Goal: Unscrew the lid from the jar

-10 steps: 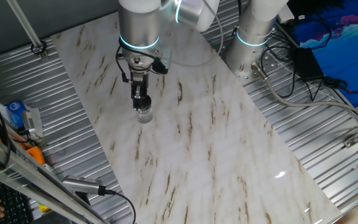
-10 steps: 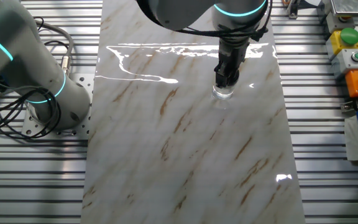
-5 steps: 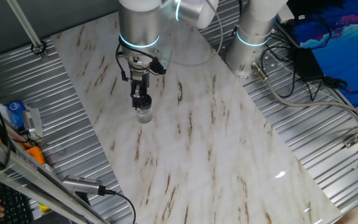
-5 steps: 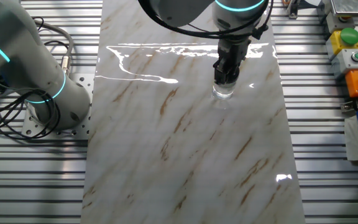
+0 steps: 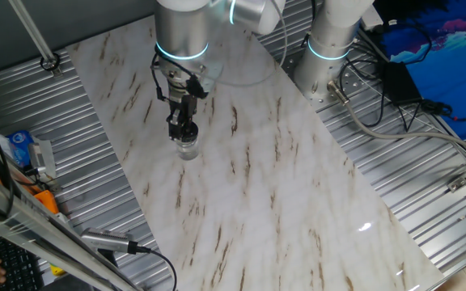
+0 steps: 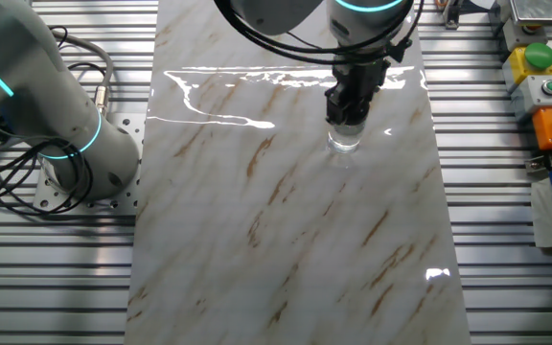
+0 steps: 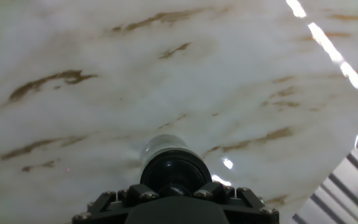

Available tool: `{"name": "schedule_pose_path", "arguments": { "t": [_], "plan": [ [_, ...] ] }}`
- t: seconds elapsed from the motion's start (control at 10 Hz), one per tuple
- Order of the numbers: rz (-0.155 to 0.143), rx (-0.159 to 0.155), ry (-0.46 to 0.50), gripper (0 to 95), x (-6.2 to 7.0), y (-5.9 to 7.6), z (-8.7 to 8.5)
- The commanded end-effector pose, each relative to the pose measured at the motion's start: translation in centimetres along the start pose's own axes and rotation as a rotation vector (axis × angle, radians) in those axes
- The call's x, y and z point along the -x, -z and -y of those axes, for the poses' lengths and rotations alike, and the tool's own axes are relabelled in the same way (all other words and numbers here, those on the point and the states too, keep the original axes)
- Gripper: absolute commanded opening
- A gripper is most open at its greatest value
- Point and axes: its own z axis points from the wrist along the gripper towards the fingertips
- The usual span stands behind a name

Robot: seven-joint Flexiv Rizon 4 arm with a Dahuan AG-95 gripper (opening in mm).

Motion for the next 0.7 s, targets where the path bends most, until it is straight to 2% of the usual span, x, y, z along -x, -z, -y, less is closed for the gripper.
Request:
{"name": "schedule_pose_path", "arguments": {
  "t": [0.1, 0.2, 0.3, 0.4, 0.5, 0.6, 0.7],
  "plan": [
    [-0.064, -0.060, -0.524, 0.0, -0.04, 0.07, 0.09],
    [-0.092, -0.077, -0.657, 0.0, -0.03, 0.04, 0.14],
    [-0.117, -0.082, -0.807, 0.0, -0.03, 0.00, 0.19],
    [-0.146, -0.085, -0.917, 0.0, -0.02, -0.04, 0.25],
    [-0.212, -0.086, -1.033, 0.0, 0.01, -0.17, 0.42],
    [-0.259, -0.086, -1.087, 0.0, 0.02, -0.24, 0.51],
    [-0.273, -0.084, -1.108, 0.0, 0.02, -0.26, 0.54]
  ]
}}
